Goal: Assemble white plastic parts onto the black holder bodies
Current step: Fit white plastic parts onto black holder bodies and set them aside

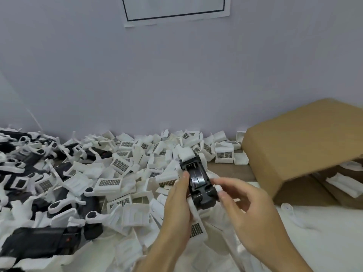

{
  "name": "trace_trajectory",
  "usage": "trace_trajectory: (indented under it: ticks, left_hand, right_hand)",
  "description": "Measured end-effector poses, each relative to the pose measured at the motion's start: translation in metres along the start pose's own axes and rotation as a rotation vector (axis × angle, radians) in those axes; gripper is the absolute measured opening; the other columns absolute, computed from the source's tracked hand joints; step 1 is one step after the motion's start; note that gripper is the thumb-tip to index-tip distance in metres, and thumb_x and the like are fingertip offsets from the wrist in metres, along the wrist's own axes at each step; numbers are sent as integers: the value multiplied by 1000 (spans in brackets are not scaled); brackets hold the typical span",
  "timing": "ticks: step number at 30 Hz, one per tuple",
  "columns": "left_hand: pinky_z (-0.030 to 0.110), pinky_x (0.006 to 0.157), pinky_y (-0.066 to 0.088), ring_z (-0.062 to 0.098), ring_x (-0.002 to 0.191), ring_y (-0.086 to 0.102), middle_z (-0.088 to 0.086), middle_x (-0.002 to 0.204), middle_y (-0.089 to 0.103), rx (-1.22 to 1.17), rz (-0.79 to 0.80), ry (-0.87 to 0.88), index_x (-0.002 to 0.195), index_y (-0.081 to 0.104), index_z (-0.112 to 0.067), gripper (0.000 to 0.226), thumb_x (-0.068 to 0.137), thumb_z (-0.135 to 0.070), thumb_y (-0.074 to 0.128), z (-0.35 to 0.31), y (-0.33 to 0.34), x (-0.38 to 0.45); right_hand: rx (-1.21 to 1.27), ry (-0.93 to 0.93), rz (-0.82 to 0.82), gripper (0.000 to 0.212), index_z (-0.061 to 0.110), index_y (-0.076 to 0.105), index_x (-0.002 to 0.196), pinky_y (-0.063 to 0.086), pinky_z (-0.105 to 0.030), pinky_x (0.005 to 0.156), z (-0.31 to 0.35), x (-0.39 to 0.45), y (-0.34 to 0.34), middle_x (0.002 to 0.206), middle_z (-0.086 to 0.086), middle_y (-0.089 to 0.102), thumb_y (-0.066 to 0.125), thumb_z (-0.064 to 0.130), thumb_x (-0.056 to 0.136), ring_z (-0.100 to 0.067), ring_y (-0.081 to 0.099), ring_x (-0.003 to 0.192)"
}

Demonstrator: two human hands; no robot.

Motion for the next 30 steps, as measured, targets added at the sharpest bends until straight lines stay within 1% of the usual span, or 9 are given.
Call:
trace_trajectory:
  ticks: [4, 6, 9, 12, 14, 17, 21, 26, 30]
  left_hand:
    - [27, 57, 56, 22, 76, 74, 12, 92, 76, -101, 55, 85, 107, 71, -5, 52, 77, -47, 79, -2, 2, -1]
    - [21, 48, 51, 16, 61, 69, 10, 82, 73, -128, 64, 113, 104, 71, -5, 50, 74, -46, 75, -3, 1, -1]
    - [29, 54, 56, 24, 66, 72, 17, 86, 73, -131, 108, 124, 110, 67, 0, 54, 81, -45, 66, -7, 4, -2]
    - [36, 59, 59, 34, 69, 73, 19, 85, 72, -208, 112, 114, 106, 66, 0, 54, 78, -45, 66, -12, 2, -3]
    - [32, 50, 55, 34, 62, 70, 17, 75, 69, -249, 122, 100, 93, 67, -4, 45, 76, -46, 66, -15, 2, -4]
    - [29, 42, 48, 31, 55, 66, 16, 71, 66, -272, 124, 97, 84, 69, -7, 40, 77, -45, 65, -16, 2, -7]
    - [29, 43, 50, 24, 55, 64, 16, 75, 70, -207, 146, 105, 71, 80, -17, 39, 74, -49, 58, -14, 5, -9]
    - [29, 45, 50, 24, 54, 62, 21, 80, 71, -148, 165, 92, 87, 81, -12, 46, 91, -41, 47, -10, 10, -7]
    - [34, 56, 55, 24, 69, 70, 19, 94, 76, -62, 131, 112, 116, 68, -6, 44, 100, -40, 45, -8, 9, -6]
  right_hand:
    - [-72, -20, 42, 31, 40, 75, 97, 55, -21, 77, 3, 0, 4, 94, 27, 73, 70, 10, 90, 2, 69, 93]
    - [-84, -43, 76, 30, 39, 75, 100, 54, -17, 77, 6, -1, 5, 97, 26, 74, 71, 11, 90, 2, 69, 94]
    - [-105, -42, 39, 24, 37, 75, 100, 53, -16, 76, 7, 2, -14, 93, 22, 75, 68, 16, 92, 0, 70, 92]
    - [-299, 4, -44, 15, 35, 74, 91, 50, -11, 67, -3, 3, -39, 83, 23, 73, 69, 21, 90, 2, 68, 80]
    - [-501, 86, 20, 6, 36, 73, 94, 48, -11, 66, -16, 2, -37, 84, 22, 71, 71, 33, 89, 3, 65, 80]
    - [-721, 224, 162, 18, 38, 69, 101, 52, -25, 79, -40, -4, -17, 97, 20, 66, 69, 50, 87, -1, 61, 86]
    - [-683, 244, 90, 10, 36, 71, 77, 56, -30, 71, -49, 1, -9, 80, 18, 68, 70, 38, 87, -2, 62, 74]
    - [-574, 217, -12, 20, 35, 68, 67, 54, -28, 64, -47, 7, -19, 70, 18, 67, 72, 29, 86, -3, 61, 66]
    - [-546, 222, 69, 14, 40, 67, 76, 47, -17, 62, -48, 5, -17, 80, 17, 67, 71, 31, 87, -1, 60, 72]
Point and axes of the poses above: each hand's wrist, its own x-axis towards the middle knuckle, its own y-axis out of the palm, z = x × y, the point moved 7 cm from there along x, towards the middle knuckle
